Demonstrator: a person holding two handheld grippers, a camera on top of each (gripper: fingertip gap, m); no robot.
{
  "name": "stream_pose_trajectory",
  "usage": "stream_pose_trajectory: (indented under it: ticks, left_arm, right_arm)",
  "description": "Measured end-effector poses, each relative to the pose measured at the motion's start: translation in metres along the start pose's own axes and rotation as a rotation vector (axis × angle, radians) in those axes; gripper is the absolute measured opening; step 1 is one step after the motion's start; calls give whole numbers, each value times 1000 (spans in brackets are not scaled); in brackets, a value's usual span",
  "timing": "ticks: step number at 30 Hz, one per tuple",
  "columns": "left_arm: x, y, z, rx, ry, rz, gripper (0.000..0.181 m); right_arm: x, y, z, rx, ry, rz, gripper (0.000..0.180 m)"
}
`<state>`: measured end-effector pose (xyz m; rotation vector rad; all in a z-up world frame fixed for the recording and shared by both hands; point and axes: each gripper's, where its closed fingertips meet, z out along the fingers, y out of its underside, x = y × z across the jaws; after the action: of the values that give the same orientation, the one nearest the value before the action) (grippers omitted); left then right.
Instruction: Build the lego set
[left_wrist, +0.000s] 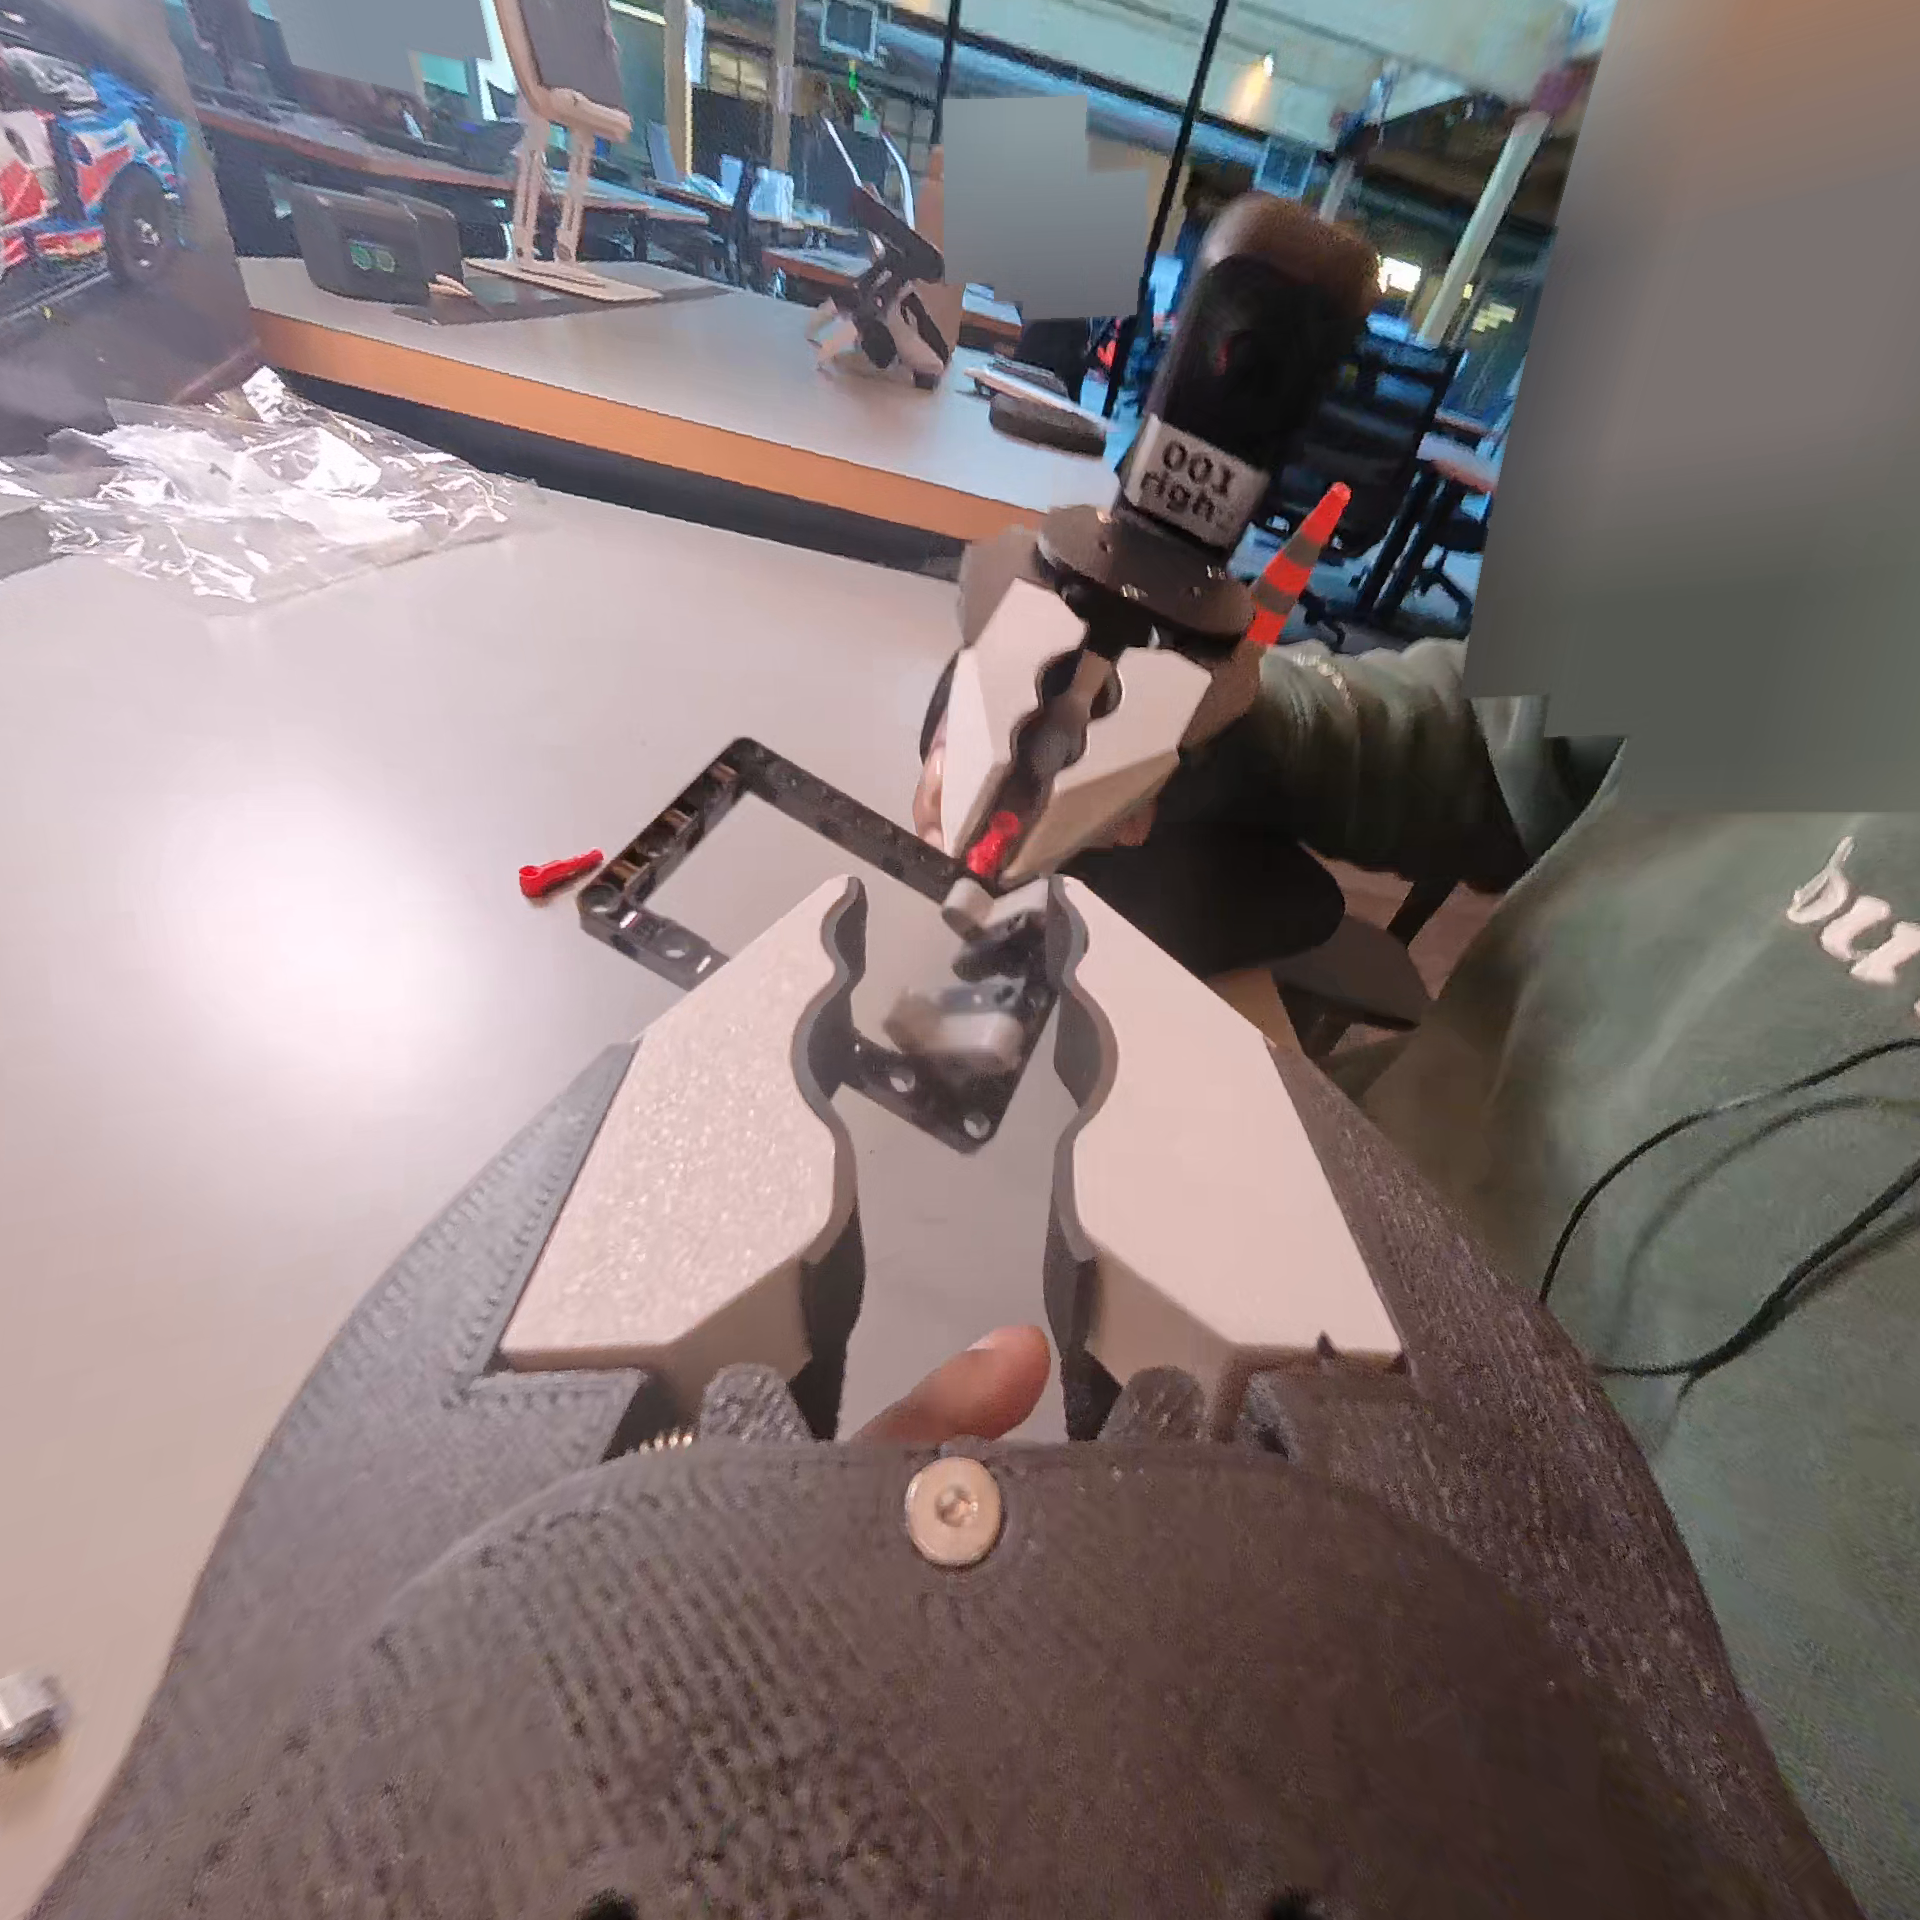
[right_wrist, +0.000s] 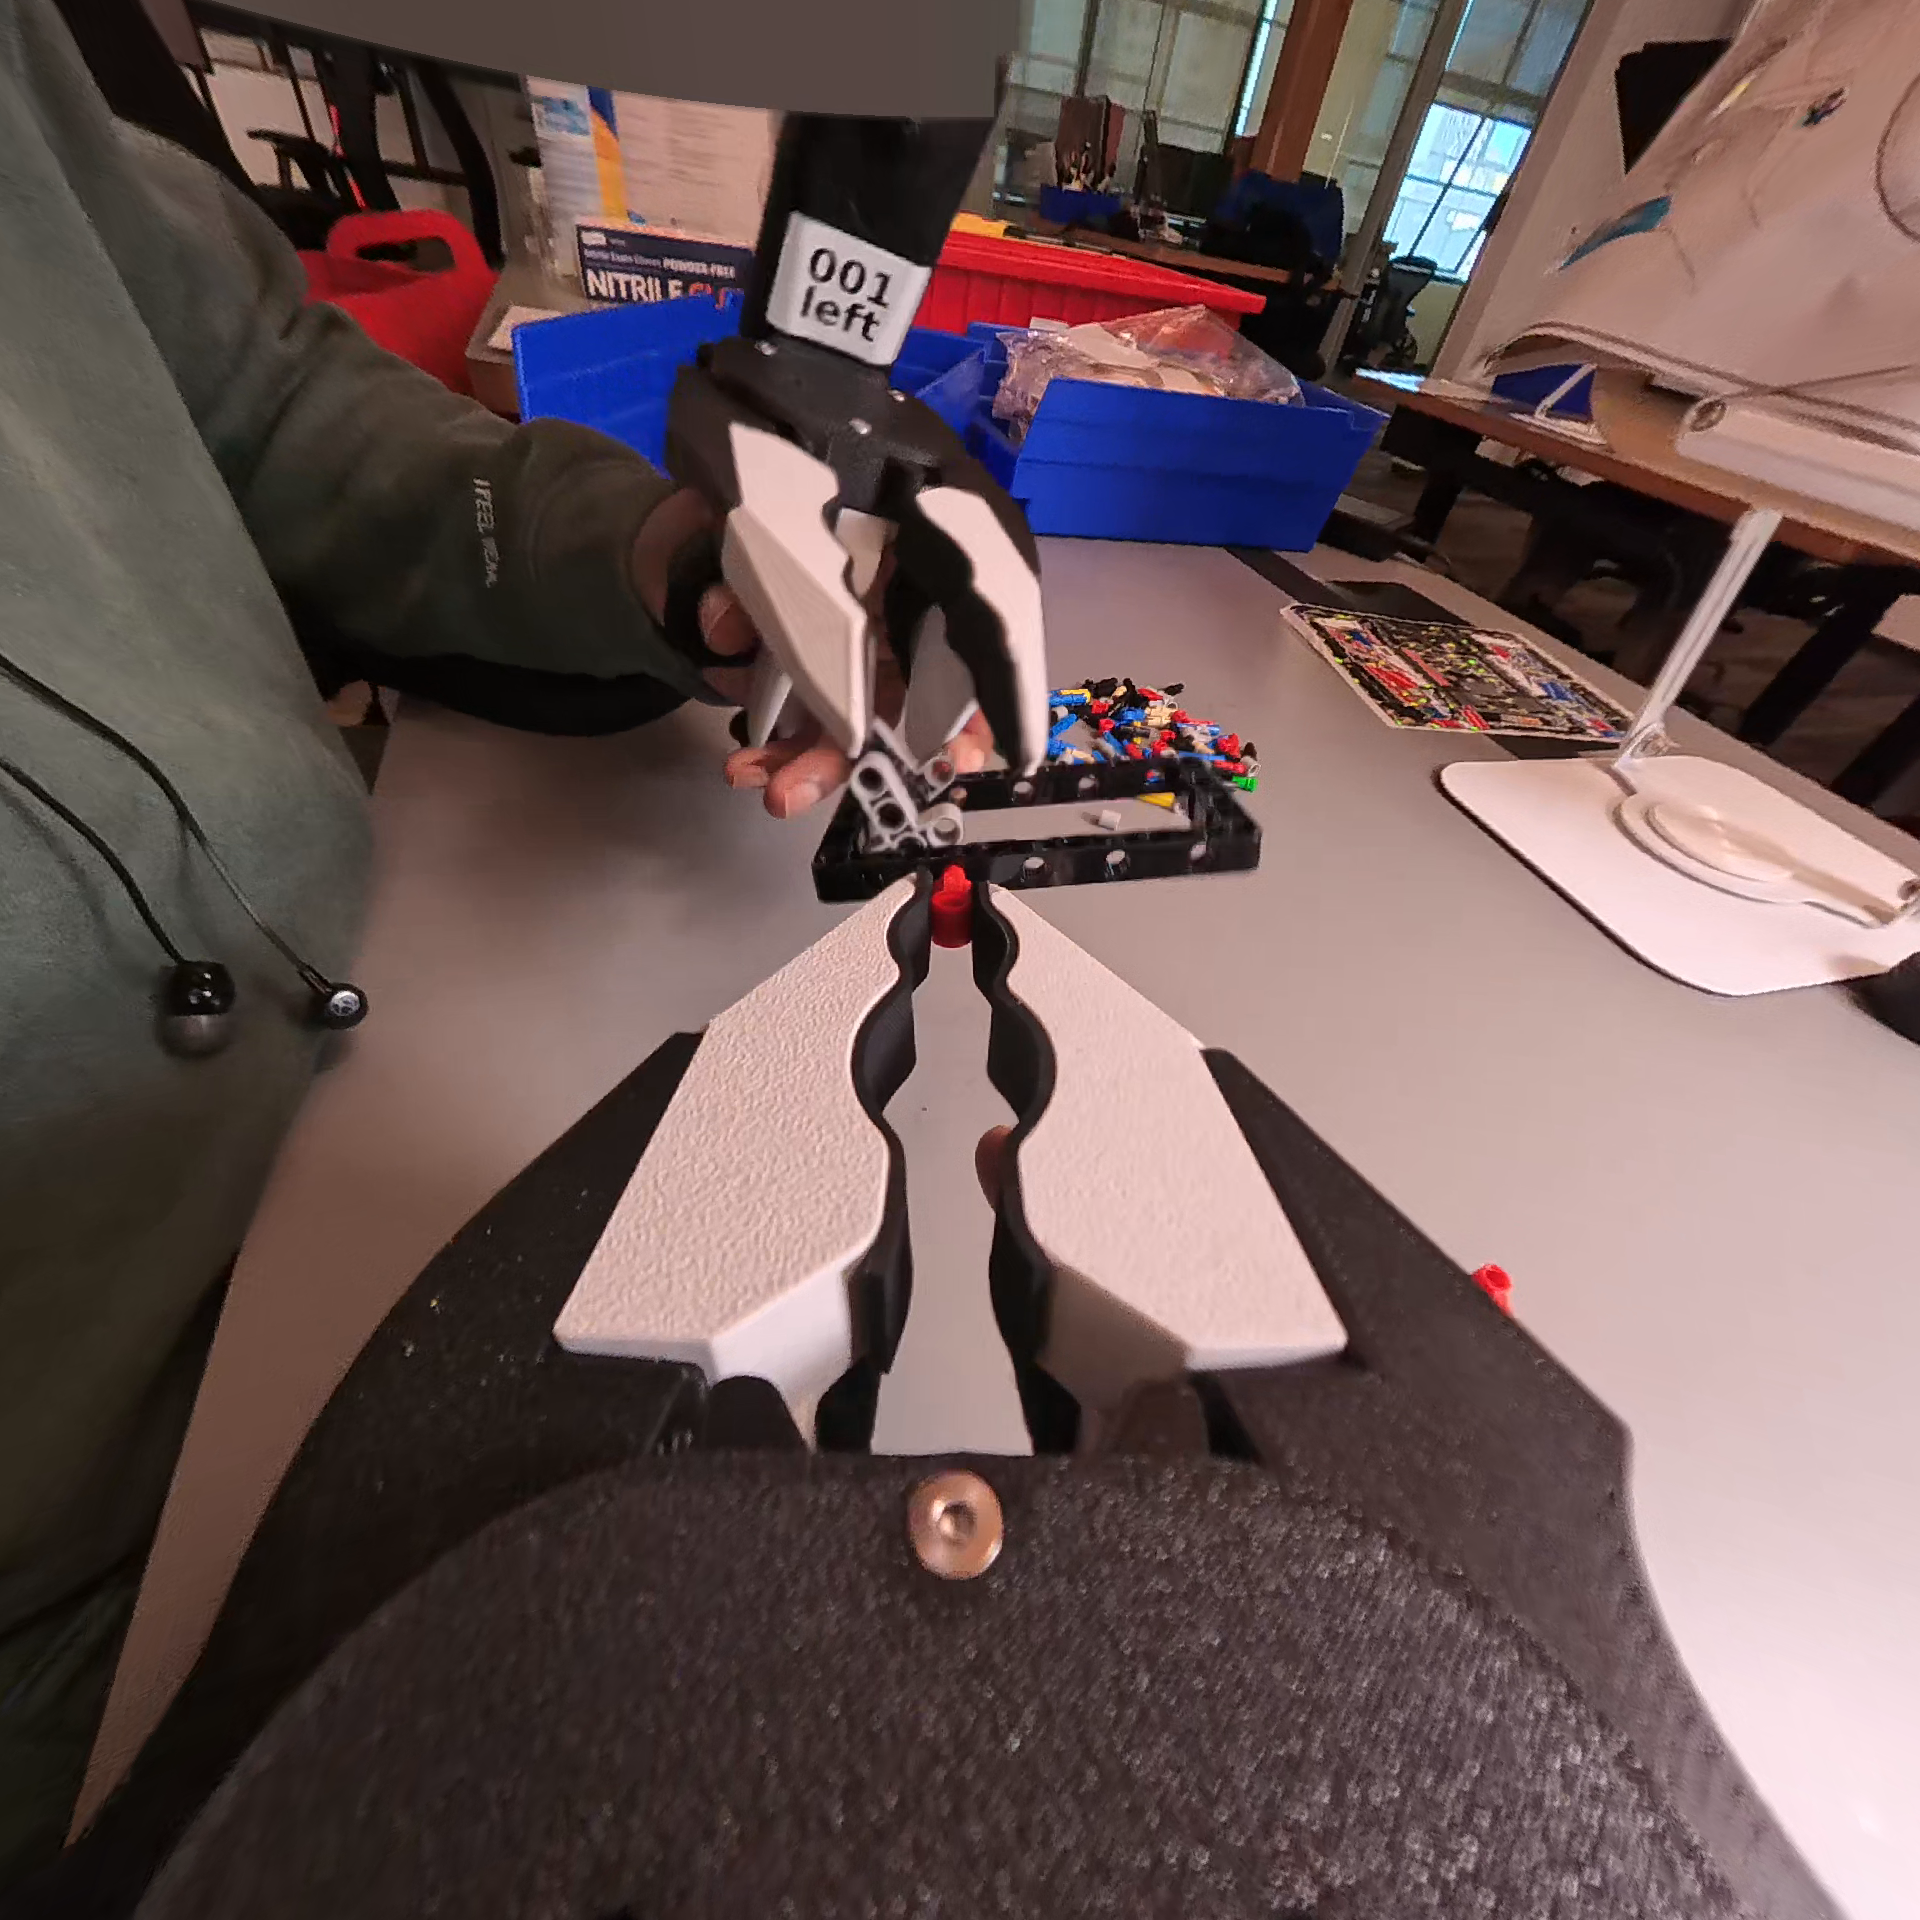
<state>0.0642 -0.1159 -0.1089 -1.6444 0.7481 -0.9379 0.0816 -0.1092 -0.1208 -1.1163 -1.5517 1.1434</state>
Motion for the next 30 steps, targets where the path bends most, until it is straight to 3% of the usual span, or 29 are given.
stream_pose_trajectory:
  ticks: [1, 2, 9, 13, 17, 20, 25, 28, 30]
  left_arm:
    - [-5, -2, 0, 11, -28, -25, 18]
    - [-9, -1, 1, 11, -54, -38, 22]
    - [-19, -14, -10, 79, -73, -85, 57]
    - [-14, -1, -6, 37, 35, -242, 94]
    - [-19, -4, -8, 75, 48, -287, 96]
    - [-34, -13, -20, 157, 50, -405, 88]
    - [-24, -5, -7, 170, 296, -769, 35]
    - [-4, 0, 1, 113, 379, -742, 2]
    - [-1, 1, 2, 93, 371, -706, 0]
  right_arm:
    - [-4, -1, 1, 4, -6, -28, 5]
    - [-7, -3, 3, 13, -6, -50, 5]
    - [0, -2, 3, 9, 36, -69, 5]
    - [0, -4, 3, 28, 63, -118, 5]
    - [2, -9, 0, 60, 99, -155, 5]
    - [4, -14, -5, 86, 114, -173, 5]
    - [-16, -24, 3, 110, 64, -304, 5]
    - [-20, -23, 6, 103, 49, -329, 5]
    - [-20, -23, 5, 110, 40, -303, 5]
